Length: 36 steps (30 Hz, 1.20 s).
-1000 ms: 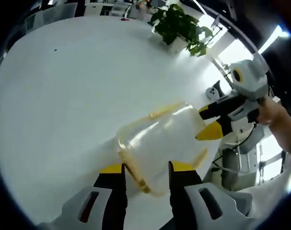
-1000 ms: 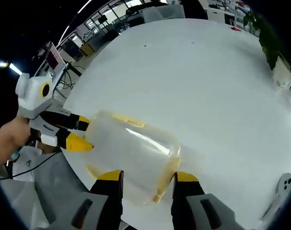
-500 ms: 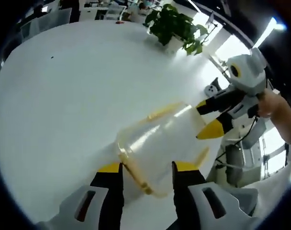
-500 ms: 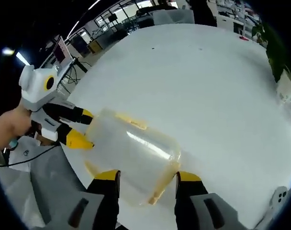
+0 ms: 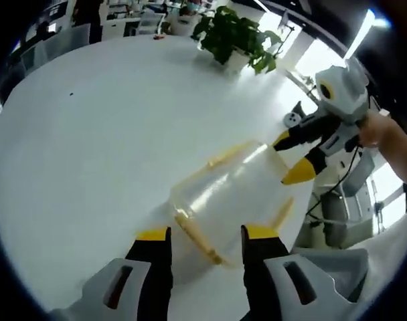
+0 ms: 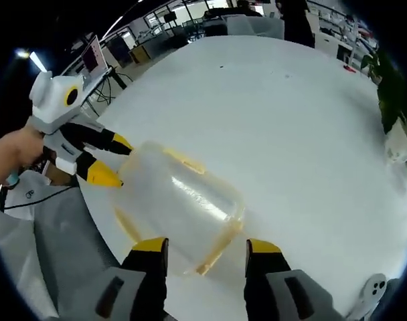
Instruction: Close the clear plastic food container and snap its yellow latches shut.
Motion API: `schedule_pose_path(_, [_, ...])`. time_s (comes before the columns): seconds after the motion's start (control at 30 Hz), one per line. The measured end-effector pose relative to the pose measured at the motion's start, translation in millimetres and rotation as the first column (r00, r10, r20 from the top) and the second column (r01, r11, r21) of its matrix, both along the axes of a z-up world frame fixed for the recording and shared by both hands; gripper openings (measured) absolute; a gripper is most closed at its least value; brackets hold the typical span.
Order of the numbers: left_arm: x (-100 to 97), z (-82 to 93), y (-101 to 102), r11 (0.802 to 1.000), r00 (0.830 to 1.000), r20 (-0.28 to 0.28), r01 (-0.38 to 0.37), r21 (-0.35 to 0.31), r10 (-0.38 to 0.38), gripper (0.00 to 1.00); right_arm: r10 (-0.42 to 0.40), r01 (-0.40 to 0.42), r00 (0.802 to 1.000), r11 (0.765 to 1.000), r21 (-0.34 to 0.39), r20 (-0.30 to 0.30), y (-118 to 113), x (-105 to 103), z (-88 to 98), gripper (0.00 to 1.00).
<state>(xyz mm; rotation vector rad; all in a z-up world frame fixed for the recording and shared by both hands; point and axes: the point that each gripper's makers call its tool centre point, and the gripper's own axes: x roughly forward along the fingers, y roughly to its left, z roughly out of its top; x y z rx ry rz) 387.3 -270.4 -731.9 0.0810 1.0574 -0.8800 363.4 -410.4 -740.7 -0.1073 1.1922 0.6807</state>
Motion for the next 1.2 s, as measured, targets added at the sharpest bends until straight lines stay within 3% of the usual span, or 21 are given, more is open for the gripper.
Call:
schedule_pose_path(0.13, [1.7, 5.8, 0.0, 1.000, 0.999, 0.030, 0.029, -0.005, -0.029, 0.44, 0.052, -0.051, 0.998, 0.999, -0.016, 0.041, -0.1, 2.9, 7.1, 0.45])
schedule_pose_path(0.23, [5.9, 9.4, 1.8, 0.995, 0.991, 0.097, 0.091, 0.029, -0.093, 0.47, 0.084, -0.082, 0.994, 0.996, -0.024, 0.070, 3.1, 4.6, 13.9, 0.46])
schedule_pose_path(0.3, [3.9, 11.9, -0.7, 0.995, 0.991, 0.093, 0.098, 0.009, -0.098, 0.49, 0.157, -0.156, 0.981, 0.988, -0.013, 0.111, 10.0, 6.1, 18.3, 0.50])
schedule_pose_path(0.37, [3.0, 15.0, -2.3, 0.993, 0.988, 0.100, 0.117, 0.001, -0.116, 0.53, 0.207, -0.204, 0.973, 0.978, -0.041, 0.106, 9.6, 3.1, 17.9, 0.53])
schedule_pose_path(0.4, [4.4, 17.6, -3.5, 0.989, 0.980, 0.134, 0.149, 0.008, -0.149, 0.54, 0.270, -0.266, 0.951, 0.963, -0.048, 0.148, 13.8, 5.6, 19.4, 0.53])
schedule_pose_path(0.47, [6.5, 20.4, -3.0, 0.986, 0.971, 0.166, 0.166, 0.032, -0.169, 0.55, 0.295, -0.292, 0.941, 0.956, -0.041, 0.167, 19.1, 3.3, 23.0, 0.54])
schedule_pose_path(0.53, [10.5, 26.0, -3.9, 0.970, 0.938, 0.247, 0.227, 0.090, -0.243, 0.56, 0.305, -0.308, 0.933, 0.951, -0.016, 0.190, 25.7, 5.0, 28.0, 0.55])
schedule_pose_path(0.67, [9.6, 36.9, -14.4, 0.947, 0.893, 0.314, 0.303, 0.106, -0.321, 0.59, 0.365, -0.375, 0.900, 0.927, -0.003, 0.238, 37.4, 6.1, 37.7, 0.58])
schedule_pose_path(0.7, [7.1, 40.4, -18.9, 0.935, 0.875, 0.333, 0.338, 0.102, -0.353, 0.60, 0.383, -0.392, 0.891, 0.920, -0.010, 0.245, 38.9, 6.0, 39.0, 0.59])
schedule_pose_path(0.73, [2.5, 44.7, -25.0, 0.917, 0.849, 0.351, 0.387, 0.098, -0.395, 0.59, 0.420, -0.430, 0.870, 0.903, -0.018, 0.257, 42.0, 5.0, 41.2, 0.60])
schedule_pose_path(0.83, [-6.7, 51.6, -34.6, 0.883, 0.805, 0.375, 0.459, 0.097, -0.460, 0.57, 0.503, -0.517, 0.804, 0.855, -0.043, 0.317, 51.5, 4.6, 48.7, 0.63])
schedule_pose_path(0.87, [-11.1, 55.7, -41.9, 0.861, 0.774, 0.400, 0.502, 0.085, -0.491, 0.57, 0.515, -0.530, 0.794, 0.847, -0.048, 0.323, 52.3, 3.9, 49.6, 0.63])
schedule_pose_path(0.9, [-11.9, 56.3, -43.0, 0.858, 0.769, 0.403, 0.505, 0.091, -0.495, 0.59, 0.548, -0.565, 0.761, 0.823, -0.063, 0.346, 54.9, 3.7, 52.0, 0.60])
schedule_pose_path(0.97, [-18.9, 57.5, -49.9, 0.833, 0.745, 0.404, 0.548, 0.083, -0.531, 0.61, 0.572, -0.585, 0.744, 0.807, -0.077, 0.346, 54.9, 2.4, 51.9, 0.55])
schedule_pose_path(1.0, [-20.0, 56.8, -51.0, 0.831, 0.746, 0.397, 0.550, 0.084, -0.534, 0.61, 0.575, -0.590, 0.737, 0.804, -0.078, 0.354, 56.0, 3.6, 52.6, 0.54])
schedule_pose_path(1.1, [-25.6, 55.2, -56.1, 0.792, 0.703, 0.402, 0.602, 0.104, -0.587, 0.55, 0.588, -0.610, 0.722, 0.790, -0.066, 0.365, 59.9, 2.9, 55.8, 0.49])
schedule_pose_path(1.2, [-24.2, 54.3, -59.0, 0.783, 0.689, 0.408, 0.610, 0.121, -0.599, 0.50, 0.614, -0.640, 0.691, 0.765, -0.071, 0.381, 64.0, 2.1, 58.3, 0.49])
